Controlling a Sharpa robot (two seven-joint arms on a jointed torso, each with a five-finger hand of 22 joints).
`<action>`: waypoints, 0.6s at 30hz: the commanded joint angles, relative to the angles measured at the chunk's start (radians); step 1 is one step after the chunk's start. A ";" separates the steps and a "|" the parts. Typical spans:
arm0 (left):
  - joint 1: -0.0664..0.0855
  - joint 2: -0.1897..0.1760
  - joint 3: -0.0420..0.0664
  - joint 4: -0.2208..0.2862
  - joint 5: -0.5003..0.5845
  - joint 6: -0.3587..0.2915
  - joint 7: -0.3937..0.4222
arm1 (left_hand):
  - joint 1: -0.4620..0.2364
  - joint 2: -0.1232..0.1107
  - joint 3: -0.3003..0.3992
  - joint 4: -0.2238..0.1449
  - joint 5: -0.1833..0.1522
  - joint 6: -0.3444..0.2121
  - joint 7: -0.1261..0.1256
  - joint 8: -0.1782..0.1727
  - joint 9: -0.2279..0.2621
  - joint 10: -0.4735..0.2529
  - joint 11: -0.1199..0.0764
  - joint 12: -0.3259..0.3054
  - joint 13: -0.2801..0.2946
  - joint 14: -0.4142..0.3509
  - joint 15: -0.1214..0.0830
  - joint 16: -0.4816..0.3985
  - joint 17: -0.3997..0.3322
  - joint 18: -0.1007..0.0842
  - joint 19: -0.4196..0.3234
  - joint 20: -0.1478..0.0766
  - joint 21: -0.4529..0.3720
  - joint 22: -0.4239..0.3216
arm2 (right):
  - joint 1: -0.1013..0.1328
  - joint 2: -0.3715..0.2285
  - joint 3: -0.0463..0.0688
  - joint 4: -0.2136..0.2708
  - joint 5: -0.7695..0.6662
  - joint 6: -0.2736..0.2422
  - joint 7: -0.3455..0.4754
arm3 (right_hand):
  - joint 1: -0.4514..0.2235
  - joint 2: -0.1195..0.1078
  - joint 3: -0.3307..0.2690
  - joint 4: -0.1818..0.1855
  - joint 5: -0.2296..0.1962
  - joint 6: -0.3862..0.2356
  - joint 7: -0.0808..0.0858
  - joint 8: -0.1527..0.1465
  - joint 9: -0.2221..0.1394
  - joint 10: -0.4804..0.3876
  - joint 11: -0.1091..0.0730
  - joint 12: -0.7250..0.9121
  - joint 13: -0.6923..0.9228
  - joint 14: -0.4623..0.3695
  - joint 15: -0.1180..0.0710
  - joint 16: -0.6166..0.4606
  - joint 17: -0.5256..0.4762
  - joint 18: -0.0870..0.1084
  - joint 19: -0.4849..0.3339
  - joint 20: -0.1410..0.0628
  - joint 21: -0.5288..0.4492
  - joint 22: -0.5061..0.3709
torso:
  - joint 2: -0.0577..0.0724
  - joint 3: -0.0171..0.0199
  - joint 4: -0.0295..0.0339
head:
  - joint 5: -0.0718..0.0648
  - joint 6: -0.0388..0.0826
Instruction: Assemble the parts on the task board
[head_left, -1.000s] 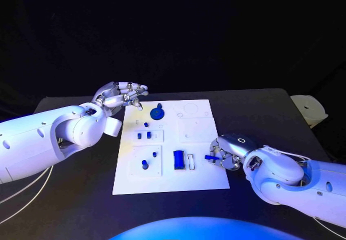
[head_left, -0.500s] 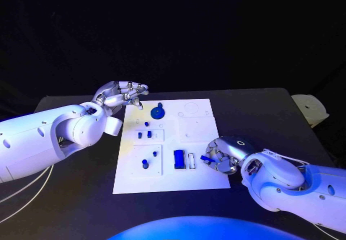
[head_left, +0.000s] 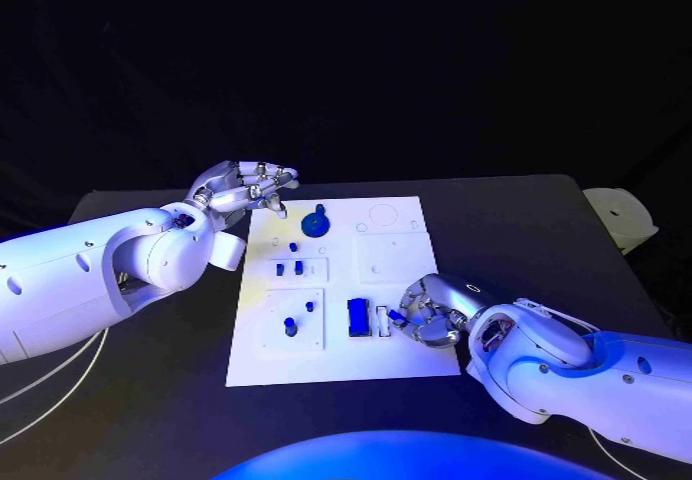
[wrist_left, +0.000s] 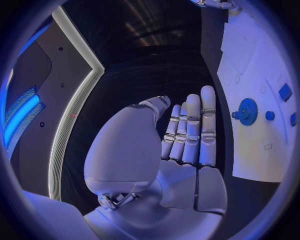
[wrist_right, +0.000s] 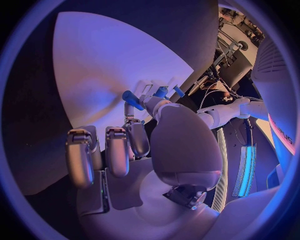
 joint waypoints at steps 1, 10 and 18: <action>0.001 0.002 0.001 0.003 0.004 0.018 0.004 | -0.008 -0.001 0.003 0.000 -0.002 -0.006 -0.002 0.004 0.001 -0.007 -0.001 0.005 -0.001 -0.007 0.002 -0.004 -0.001 0.007 -0.007 -0.002 -0.004 0.000 | 0.000 0.012 0.000 -0.006 0.084 -0.007 -0.003 | -0.027 0.000 0.019 -0.010 -0.008 0.010 -0.010 0.006 0.021 0.009 0.000 0.006 0.082 0.085 -0.007 0.004 0.150 -0.014 0.106 -0.009 0.006 0.263 | 0.000 -0.0002 0.0010 | 0.000 0.000; 0.001 0.002 0.001 0.004 0.003 0.020 0.002 | -0.008 -0.001 0.003 0.000 -0.002 -0.006 -0.002 0.004 0.001 -0.007 -0.001 0.005 -0.001 -0.007 0.002 -0.004 -0.001 0.007 -0.007 -0.002 -0.004 0.000 | 0.000 0.044 0.000 -0.027 0.117 0.000 0.004 | -0.099 0.001 -0.014 0.028 0.013 0.020 -0.010 0.005 0.020 0.012 0.000 0.012 0.087 0.085 -0.007 0.005 0.152 -0.014 0.106 -0.009 0.008 0.263 | 0.000 -0.0001 0.0012 | 0.002 -0.002; 0.001 0.002 0.001 0.004 0.002 0.021 0.001 | -0.008 -0.001 0.003 0.000 -0.002 -0.006 -0.002 0.004 0.001 -0.007 -0.001 0.005 -0.001 -0.007 0.002 -0.004 -0.001 0.007 -0.007 -0.002 -0.004 0.000 | -0.001 0.061 0.000 -0.046 0.125 0.000 0.003 | -0.122 0.006 -0.029 0.042 -0.005 0.027 -0.011 0.007 0.020 0.014 -0.001 0.014 0.089 0.086 -0.007 0.006 0.154 -0.014 0.106 -0.009 0.008 0.263 | 0.000 0.0003 0.0013 | 0.004 -0.003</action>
